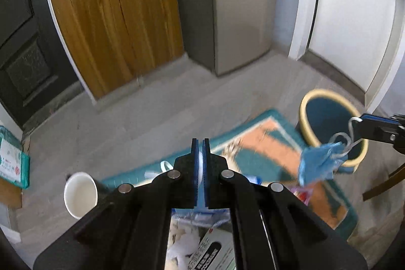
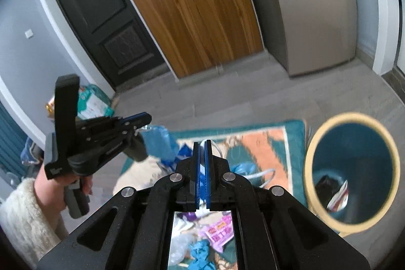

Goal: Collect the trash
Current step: 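Carry the blue face mask over the teal bin with the right tool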

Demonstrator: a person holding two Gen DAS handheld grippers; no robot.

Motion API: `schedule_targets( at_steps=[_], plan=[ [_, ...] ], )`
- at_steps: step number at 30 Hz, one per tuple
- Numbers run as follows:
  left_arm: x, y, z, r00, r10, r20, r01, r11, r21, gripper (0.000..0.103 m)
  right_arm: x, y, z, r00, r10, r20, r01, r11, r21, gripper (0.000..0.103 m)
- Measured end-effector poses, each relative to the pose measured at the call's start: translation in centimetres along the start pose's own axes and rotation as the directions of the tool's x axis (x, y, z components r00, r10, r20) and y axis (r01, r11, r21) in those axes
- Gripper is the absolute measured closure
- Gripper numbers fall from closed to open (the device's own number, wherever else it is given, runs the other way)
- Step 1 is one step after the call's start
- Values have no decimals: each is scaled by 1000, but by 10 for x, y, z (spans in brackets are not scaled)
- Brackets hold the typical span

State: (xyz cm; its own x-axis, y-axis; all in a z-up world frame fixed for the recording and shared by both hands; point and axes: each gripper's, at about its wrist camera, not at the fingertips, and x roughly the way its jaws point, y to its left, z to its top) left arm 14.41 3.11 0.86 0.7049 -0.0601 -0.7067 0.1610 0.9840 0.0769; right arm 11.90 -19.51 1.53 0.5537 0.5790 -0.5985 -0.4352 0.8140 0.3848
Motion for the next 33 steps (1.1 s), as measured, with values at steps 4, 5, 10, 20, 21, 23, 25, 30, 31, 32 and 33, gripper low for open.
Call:
schedule_targets(
  at_steps=[4, 5, 10, 20, 21, 23, 25, 30, 31, 32, 33],
  plan=[
    [-18, -7, 12, 998, -13, 66, 12, 1000, 14, 101, -11, -4, 10, 999, 7, 37, -7, 1000, 7, 99],
    [-23, -9, 14, 996, -25, 84, 24, 1000, 10, 101, -13, -5, 11, 999, 10, 43, -10, 1000, 10, 99],
    [-39, -18, 21, 990, -59, 129, 57, 998, 16, 101, -26, -10, 20, 997, 11, 80, -12, 1000, 10, 99],
    [-54, -57, 32, 977, -129, 170, 118, 990, 73, 101, -51, -38, 28, 989, -37, 142, 28, 997, 67, 99],
    [-53, -60, 33, 976, -136, 172, 124, 989, 77, 101, -55, -43, 29, 987, -46, 151, 34, 996, 78, 99],
    [-51, -73, 36, 973, -149, 178, 134, 986, 97, 101, -62, -52, 30, 985, -61, 163, 47, 995, 89, 99],
    [-50, -86, 38, 971, -160, 180, 139, 983, 120, 101, -68, -59, 30, 982, -83, 171, 68, 993, 91, 99],
    [-37, -125, 43, 966, -200, 161, 173, 970, 169, 101, -85, -82, 29, 967, -176, 181, 166, 983, 74, 99],
    [-34, -132, 44, 966, -206, 156, 178, 968, 178, 101, -88, -89, 28, 963, -196, 182, 184, 979, 82, 99],
    [-30, -142, 44, 966, -215, 147, 185, 964, 192, 101, -91, -95, 28, 961, -210, 183, 196, 977, 89, 99],
    [-26, -150, 44, 965, -221, 141, 191, 960, 202, 101, -93, -103, 27, 957, -228, 181, 213, 972, 99, 99]
  ],
)
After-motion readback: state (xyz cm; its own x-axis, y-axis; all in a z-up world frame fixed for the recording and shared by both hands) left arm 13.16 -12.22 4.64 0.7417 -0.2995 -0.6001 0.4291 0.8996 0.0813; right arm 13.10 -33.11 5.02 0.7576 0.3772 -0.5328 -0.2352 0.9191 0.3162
